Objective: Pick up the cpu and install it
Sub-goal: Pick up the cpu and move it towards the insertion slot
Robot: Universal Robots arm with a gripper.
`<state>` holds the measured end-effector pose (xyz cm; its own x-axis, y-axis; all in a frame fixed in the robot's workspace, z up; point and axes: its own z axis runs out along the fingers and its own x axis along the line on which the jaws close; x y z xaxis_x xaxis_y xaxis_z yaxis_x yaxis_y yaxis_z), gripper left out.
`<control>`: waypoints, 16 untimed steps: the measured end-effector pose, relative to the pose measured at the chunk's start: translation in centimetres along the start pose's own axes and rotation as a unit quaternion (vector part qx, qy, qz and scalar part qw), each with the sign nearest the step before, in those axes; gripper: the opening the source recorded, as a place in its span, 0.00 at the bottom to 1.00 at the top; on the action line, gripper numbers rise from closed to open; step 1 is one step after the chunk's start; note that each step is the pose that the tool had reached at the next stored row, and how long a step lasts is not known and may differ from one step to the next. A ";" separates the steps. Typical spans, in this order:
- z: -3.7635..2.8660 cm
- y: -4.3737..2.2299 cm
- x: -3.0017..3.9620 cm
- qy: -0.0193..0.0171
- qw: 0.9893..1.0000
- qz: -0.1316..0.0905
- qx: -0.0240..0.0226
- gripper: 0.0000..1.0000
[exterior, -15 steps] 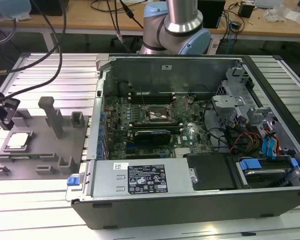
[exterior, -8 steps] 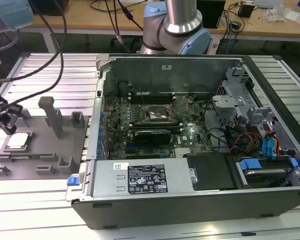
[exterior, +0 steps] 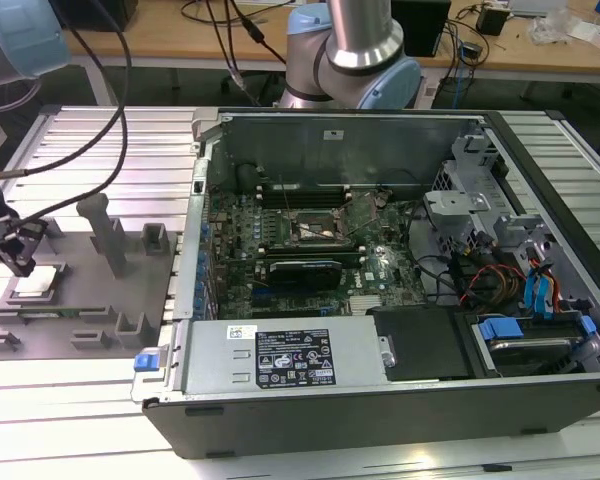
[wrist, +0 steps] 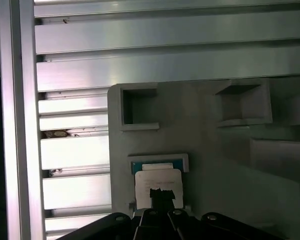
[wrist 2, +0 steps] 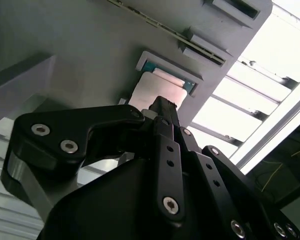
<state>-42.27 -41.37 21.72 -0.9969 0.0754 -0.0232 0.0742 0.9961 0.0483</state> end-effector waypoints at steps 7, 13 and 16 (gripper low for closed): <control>0.50 -0.03 0.07 0.000 1.000 0.000 0.000 0.17; 0.50 -0.03 0.07 0.000 1.000 0.000 0.000 0.42; 0.51 -0.03 0.07 0.000 1.000 0.000 0.000 0.60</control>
<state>-42.32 -41.37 21.21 -0.9969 0.0754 -0.0231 0.0742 0.9961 0.0476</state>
